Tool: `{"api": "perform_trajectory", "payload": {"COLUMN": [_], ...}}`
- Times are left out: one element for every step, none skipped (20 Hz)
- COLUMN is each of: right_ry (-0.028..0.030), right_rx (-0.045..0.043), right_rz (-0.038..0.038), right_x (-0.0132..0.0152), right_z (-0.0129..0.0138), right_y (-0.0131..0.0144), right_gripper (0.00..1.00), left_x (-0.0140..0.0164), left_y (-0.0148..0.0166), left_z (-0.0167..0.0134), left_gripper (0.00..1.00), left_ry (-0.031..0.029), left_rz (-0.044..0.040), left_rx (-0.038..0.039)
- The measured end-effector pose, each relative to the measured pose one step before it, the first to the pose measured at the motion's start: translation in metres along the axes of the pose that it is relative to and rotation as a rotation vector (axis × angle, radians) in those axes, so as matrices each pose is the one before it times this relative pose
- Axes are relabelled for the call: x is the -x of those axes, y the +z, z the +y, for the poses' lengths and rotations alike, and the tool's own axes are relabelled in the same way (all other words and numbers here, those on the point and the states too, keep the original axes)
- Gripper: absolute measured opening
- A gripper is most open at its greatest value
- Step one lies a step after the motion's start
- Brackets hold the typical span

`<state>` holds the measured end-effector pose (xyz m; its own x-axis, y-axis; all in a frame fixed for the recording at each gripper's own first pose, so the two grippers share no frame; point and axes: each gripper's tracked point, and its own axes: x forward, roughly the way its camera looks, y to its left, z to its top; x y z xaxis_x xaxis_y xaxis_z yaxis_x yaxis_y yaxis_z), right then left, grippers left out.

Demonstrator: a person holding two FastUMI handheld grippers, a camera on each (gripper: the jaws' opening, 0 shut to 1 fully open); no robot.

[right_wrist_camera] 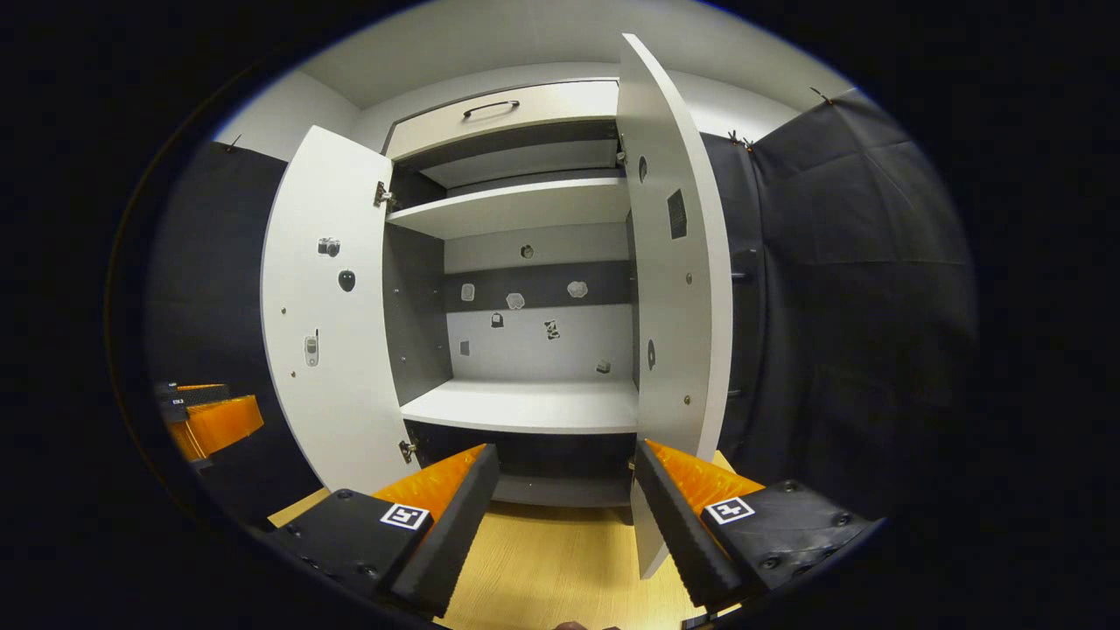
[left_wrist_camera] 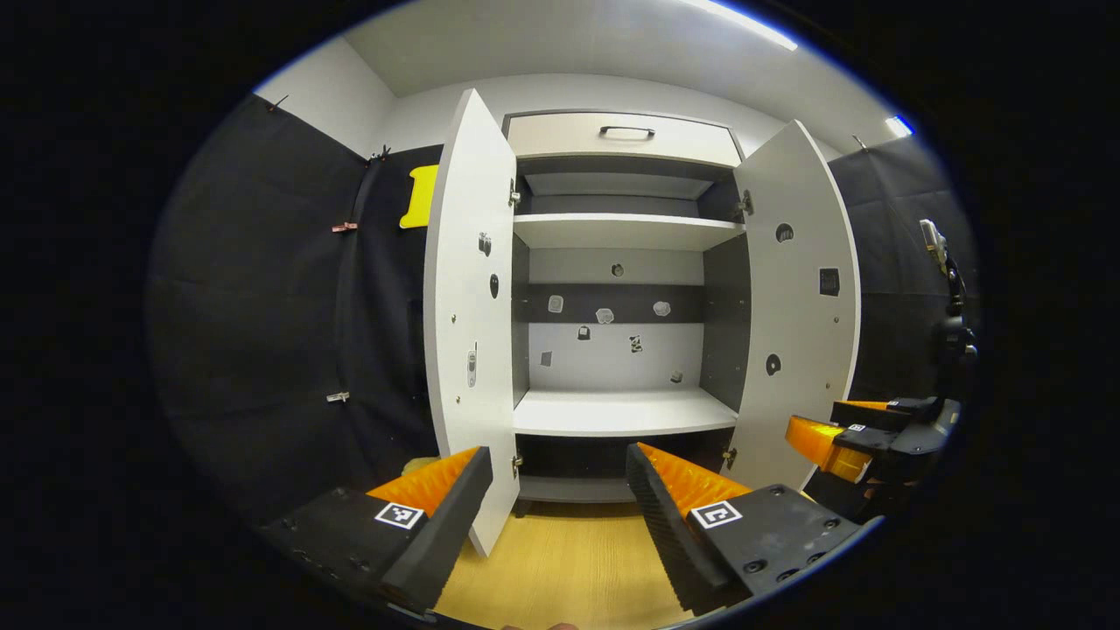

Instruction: Open the right door of the double-door shoe cabinet with the right hand, and open the left door with the left hand.

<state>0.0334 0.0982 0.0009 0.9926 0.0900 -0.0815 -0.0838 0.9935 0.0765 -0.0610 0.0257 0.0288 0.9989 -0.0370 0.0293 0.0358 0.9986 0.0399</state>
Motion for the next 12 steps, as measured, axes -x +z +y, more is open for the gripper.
{"api": "perform_trajectory", "payload": {"right_ry": [-0.0022,-0.00251,0.00217,0.00026,0.00143,0.00252,0.00084,0.00155,-0.00014,-0.00025,0.00066,-0.00308], "right_rx": [0.00007,-0.00139,-0.00339,-0.00433,-0.00185,0.00245,0.00619,0.0048,0.00131,-0.00216,-0.00212,-0.0007], "right_rz": [-0.00476,-0.00105,0.00006,-0.00305,-0.00373,-0.00356,-0.0005,0.00007,-0.00028,-0.00048,0.00223,0.00199], "right_x": [0.0003,0.00008,0.00147,0.00166,0.00119,0.00152,0.00096,0.00092,0.00109,0.0008,0.0001,0.00031], "right_z": [-0.00007,0.0004,0.002,0.00099,0.00092,0.00201,0.0004,0.0004,-0.00032,-0.00009,0.00043,-0.00026], "right_y": [0.0009,-0.00015,-0.00022,0.00095,0.00041,0.00006,-0.0005,0.00011,-0.00016,-0.00025,-0.00031,-0.00098], "right_gripper": [0.98,0.98,0.98,0.98,0.98,0.98,0.98,0.98,0.98,0.98,0.98,0.98], "left_x": [0.00243,0.00121,0.00132,0.00082,0.0005,-0.00028,-0.00152,-0.0009,-0.00036,-0.00091,-0.0013,-0.00053], "left_y": [0.00093,0.00002,-0.00176,-0.00078,0.00021,0.00023,-0.00026,-0.00083,-0.00032,0.00105,0.00013,0.0003], "left_z": [-0.00063,0.00027,-0.00103,-0.00088,-0.00052,0.00074,0.00095,0.00161,0.00138,0.00175,0.00078,0.00027], "left_gripper": [0.95,0.95,0.95,0.95,0.95,0.95,0.95,0.95,0.95,0.95,0.95,0.95], "left_ry": [0.00203,0.00171,-0.00231,-0.0035,-0.00055,-0.00031,-0.00025,0.0016,0.00128,0.00184,-0.00105,-0.00089], "left_rz": [-0.00619,-0.00221,0.00508,0.0042,0.00035,0.00108,0.00297,0.00418,0.00089,-0.00253,-0.00067,0.00009], "left_rx": [-0.00287,0.00246,0.0068,0.0087,0.00714,0.00499,0.00249,0.00086,-0.00021,0.00043,0.00126,0.00102]}}
